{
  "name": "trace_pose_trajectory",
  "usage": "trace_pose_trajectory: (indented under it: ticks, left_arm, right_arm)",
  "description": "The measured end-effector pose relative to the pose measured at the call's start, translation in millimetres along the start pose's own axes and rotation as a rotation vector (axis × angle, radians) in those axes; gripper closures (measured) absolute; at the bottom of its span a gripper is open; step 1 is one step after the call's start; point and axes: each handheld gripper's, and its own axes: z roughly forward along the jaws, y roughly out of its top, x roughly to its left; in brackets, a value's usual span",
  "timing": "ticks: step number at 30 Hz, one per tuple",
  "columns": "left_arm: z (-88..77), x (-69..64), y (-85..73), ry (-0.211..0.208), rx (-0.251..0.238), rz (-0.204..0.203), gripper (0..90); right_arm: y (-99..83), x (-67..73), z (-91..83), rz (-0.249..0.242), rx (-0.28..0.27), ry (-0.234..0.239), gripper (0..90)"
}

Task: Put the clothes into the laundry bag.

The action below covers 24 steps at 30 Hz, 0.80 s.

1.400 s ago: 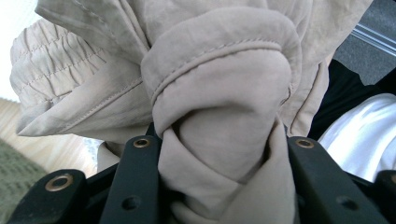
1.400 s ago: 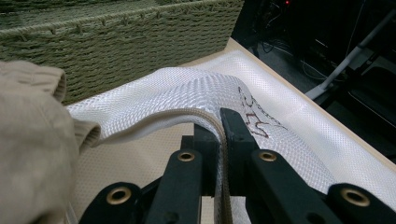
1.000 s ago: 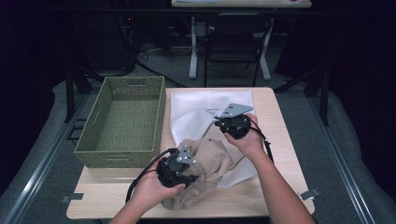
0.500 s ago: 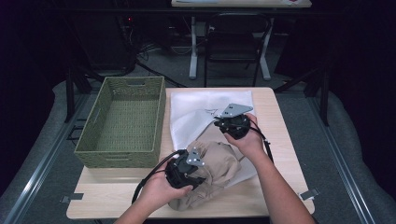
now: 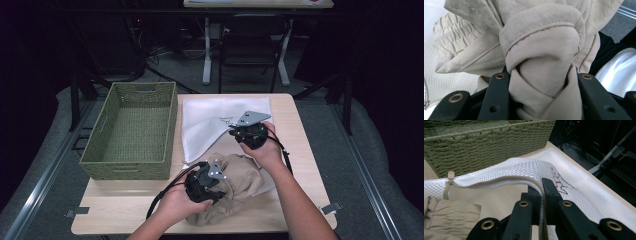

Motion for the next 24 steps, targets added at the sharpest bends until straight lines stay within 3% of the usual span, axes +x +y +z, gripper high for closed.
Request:
trace_pose_trajectory:
  ticks: [24]
  left_arm:
    - [29.1,37.6,3.7,0.014,-0.006,-0.098,62.6]
  right_arm:
    - [0.7,0.1,-1.4,-0.001,-0.004,-0.001,86.3]
